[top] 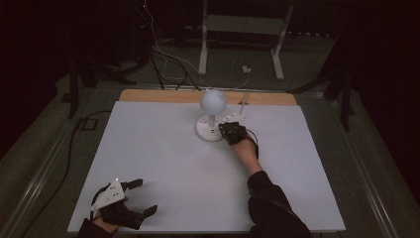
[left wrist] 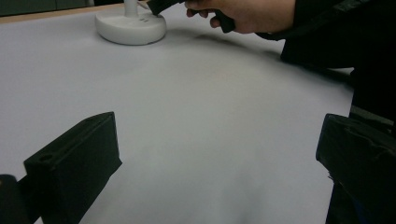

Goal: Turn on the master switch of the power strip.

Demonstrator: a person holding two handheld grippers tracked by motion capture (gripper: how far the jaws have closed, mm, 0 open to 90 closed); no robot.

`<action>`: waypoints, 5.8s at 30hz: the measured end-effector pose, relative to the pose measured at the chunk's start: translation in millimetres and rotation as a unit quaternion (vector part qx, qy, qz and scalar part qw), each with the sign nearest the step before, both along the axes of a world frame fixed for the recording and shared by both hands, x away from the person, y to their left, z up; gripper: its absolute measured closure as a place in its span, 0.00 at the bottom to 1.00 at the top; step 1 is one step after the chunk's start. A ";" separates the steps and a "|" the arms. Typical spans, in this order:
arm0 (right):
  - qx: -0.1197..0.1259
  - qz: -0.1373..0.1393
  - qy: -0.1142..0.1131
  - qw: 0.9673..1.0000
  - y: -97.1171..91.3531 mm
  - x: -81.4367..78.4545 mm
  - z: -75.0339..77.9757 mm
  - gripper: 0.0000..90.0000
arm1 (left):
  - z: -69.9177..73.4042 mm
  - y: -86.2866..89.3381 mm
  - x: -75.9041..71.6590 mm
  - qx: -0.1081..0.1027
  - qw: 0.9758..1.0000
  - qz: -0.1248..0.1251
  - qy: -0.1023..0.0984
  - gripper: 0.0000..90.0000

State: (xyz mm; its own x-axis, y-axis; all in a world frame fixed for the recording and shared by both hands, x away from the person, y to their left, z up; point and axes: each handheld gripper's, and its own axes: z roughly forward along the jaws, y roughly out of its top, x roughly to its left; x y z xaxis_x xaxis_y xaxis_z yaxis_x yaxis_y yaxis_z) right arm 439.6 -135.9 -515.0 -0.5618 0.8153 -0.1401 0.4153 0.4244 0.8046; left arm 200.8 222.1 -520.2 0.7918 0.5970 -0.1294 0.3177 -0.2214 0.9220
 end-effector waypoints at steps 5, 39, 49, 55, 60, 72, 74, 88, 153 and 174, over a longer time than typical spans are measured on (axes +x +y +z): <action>-0.001 -0.002 -0.003 1.000 0.0 -0.8 -2.2 1.00 | -0.3 -0.8 -0.1 0.001 1.000 -0.001 0.001 0.00; -0.020 0.006 0.017 1.000 2.4 2.4 0.5 1.00 | -0.8 -0.6 0.5 0.000 1.000 -0.002 0.003 0.00; 0.008 0.007 0.015 1.000 0.2 3.6 4.1 1.00 | -1.0 0.1 0.9 -0.001 1.000 0.000 0.003 0.00; 0.021 0.008 0.013 1.000 -1.2 3.8 9.9 1.00 | -1.1 0.2 1.0 0.000 1.000 -0.001 0.003 0.00; 0.026 0.016 0.015 0.999 -2.0 2.3 14.0 0.92 | -1.0 0.0 0.9 0.000 1.000 -0.001 0.003 0.00; 0.041 0.041 0.030 0.998 -2.2 -1.6 21.8 0.69 | -0.8 -0.1 0.8 0.000 1.000 -0.001 0.003 0.00; 0.043 0.048 0.037 0.997 -2.4 -2.1 22.9 0.61 | -0.9 -0.2 0.8 0.000 1.000 -0.001 0.003 0.00; 0.048 0.072 0.072 0.994 0.8 -5.6 25.1 0.05 | -0.7 -0.2 0.8 0.002 1.000 -0.001 0.002 0.00; 0.051 0.113 0.085 0.989 -75.7 -107.6 17.1 0.00 | -0.4 -0.2 0.2 0.004 1.000 0.000 0.003 0.00; 0.033 0.121 0.085 0.988 -109.8 -153.8 13.5 0.00 | 0.3 -0.4 -0.6 0.004 1.000 -0.003 0.002 0.00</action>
